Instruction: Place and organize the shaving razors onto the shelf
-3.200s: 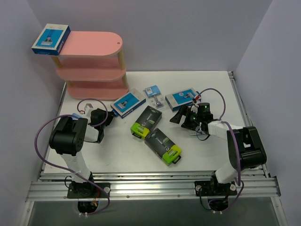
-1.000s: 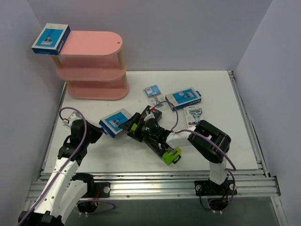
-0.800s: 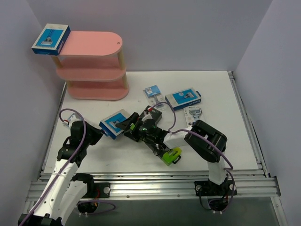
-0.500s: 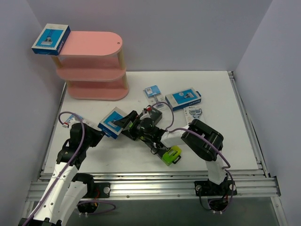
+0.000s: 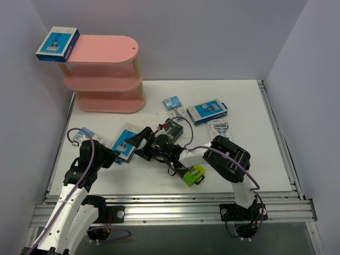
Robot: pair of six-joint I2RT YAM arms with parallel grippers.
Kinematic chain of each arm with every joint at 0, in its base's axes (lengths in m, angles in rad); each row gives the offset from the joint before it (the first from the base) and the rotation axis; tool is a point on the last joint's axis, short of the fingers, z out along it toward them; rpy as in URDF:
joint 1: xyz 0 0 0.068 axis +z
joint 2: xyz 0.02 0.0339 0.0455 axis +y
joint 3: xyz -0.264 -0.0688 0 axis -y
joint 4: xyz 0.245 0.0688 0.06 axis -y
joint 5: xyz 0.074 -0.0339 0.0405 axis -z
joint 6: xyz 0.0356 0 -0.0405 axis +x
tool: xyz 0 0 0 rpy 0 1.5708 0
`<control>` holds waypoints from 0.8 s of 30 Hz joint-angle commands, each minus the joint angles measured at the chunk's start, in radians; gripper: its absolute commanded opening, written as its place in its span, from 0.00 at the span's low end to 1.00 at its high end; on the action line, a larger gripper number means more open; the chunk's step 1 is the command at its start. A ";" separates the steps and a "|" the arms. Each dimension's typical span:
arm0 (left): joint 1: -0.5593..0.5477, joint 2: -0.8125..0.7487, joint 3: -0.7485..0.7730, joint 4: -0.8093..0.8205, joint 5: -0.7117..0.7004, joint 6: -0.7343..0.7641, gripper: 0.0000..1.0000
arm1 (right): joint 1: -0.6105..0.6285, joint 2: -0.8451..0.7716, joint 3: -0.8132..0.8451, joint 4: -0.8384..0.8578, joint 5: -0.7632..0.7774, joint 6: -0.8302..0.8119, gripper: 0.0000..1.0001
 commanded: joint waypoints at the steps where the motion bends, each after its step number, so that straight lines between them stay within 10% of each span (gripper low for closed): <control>1: 0.000 -0.014 0.035 0.004 -0.008 0.017 0.02 | 0.020 0.009 -0.004 -0.100 0.027 0.003 0.98; 8: -0.002 -0.049 -0.053 -0.027 -0.071 0.013 0.39 | 0.022 -0.031 -0.013 -0.191 0.067 -0.041 0.98; 24: 0.000 -0.025 -0.214 0.037 -0.212 -0.078 0.42 | -0.032 -0.031 -0.047 -0.164 -0.010 -0.069 0.97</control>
